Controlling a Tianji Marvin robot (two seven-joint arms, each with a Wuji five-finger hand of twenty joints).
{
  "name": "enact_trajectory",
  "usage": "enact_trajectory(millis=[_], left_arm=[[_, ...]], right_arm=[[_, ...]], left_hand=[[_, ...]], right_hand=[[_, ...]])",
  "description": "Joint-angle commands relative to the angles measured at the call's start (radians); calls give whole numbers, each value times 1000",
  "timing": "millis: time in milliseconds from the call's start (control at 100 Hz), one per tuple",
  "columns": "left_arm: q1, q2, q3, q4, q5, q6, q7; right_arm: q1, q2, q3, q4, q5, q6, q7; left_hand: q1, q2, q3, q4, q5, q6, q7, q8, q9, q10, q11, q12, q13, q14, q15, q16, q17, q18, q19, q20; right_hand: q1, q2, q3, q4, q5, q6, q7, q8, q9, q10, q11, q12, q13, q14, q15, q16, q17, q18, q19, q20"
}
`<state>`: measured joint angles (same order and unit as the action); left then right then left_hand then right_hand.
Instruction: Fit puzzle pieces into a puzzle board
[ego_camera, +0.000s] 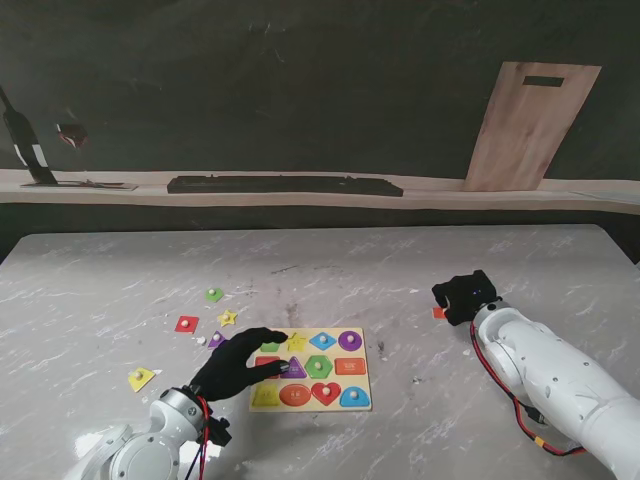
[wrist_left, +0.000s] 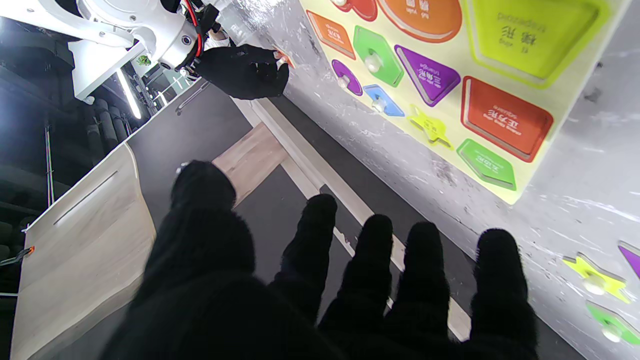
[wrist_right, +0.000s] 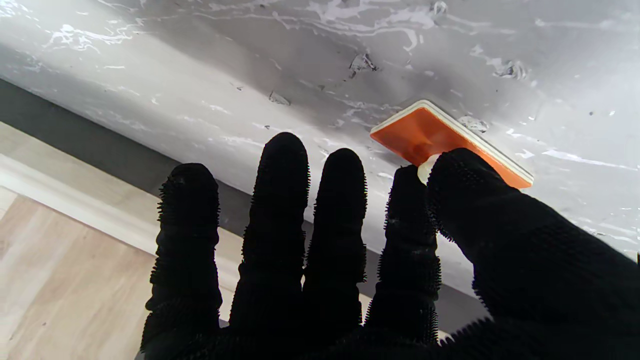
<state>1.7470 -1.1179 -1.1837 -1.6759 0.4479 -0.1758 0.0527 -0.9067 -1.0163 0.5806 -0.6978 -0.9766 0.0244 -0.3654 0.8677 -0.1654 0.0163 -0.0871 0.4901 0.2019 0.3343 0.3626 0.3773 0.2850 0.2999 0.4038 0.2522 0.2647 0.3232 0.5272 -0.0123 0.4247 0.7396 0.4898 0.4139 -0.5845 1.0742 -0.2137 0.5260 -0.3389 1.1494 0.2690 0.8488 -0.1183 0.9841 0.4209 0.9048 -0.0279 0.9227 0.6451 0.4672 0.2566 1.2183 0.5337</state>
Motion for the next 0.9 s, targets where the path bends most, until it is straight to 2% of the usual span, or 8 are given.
enact_trajectory(millis=[0,200,340,590,890], left_arm=[[3,-2,1,-2,-3,0,0],[2,-2,2,-1,-2,-2,-1],[3,-2,0,-1,-1,-5,-1],[6,-2,-2,-1,0,-8,0],[9,-2,-6,-2,1,-14,0]], right_arm=[[-17,-9,-4,10,-1,-7,-6],[-53,-6,59,-19,-24,-19,-25],[-99,6,151,-87,-86,-47,-20],[-190,19,306,-256,-197,-126,34],[-263,6,358,-441,-219,-214,108]], left_hand=[[14,29,-37,38,16,-30,7,-17,6,-17,-4,-16,-34,-44,-14,-7,-14,-71,2,1],[14,29,-37,39,16,-28,7,-18,5,-16,-4,-16,-34,-44,-15,-8,-15,-71,1,0],[14,28,-37,39,18,-28,7,-18,5,-15,-5,-17,-34,-42,-15,-8,-14,-70,1,0],[13,29,-37,39,19,-28,6,-18,6,-14,-5,-17,-35,-43,-15,-8,-15,-69,1,0],[14,28,-37,39,19,-29,5,-18,8,-15,-5,-17,-34,-43,-15,-8,-14,-69,2,0]], right_hand=[[60,5,30,-29,108,-70,99,34,44,1,30,-9,42,-13,32,18,21,-10,25,13],[80,-30,76,-36,154,17,106,17,90,75,57,-18,96,7,71,37,77,-17,47,14],[93,-60,96,-35,183,92,107,-3,125,131,73,-23,144,31,94,46,122,0,63,17],[106,-84,106,-34,208,131,103,-12,148,161,82,-29,171,52,117,57,150,24,89,31],[122,-131,127,-30,241,166,88,-12,177,195,84,-37,199,83,142,66,167,58,117,49]])
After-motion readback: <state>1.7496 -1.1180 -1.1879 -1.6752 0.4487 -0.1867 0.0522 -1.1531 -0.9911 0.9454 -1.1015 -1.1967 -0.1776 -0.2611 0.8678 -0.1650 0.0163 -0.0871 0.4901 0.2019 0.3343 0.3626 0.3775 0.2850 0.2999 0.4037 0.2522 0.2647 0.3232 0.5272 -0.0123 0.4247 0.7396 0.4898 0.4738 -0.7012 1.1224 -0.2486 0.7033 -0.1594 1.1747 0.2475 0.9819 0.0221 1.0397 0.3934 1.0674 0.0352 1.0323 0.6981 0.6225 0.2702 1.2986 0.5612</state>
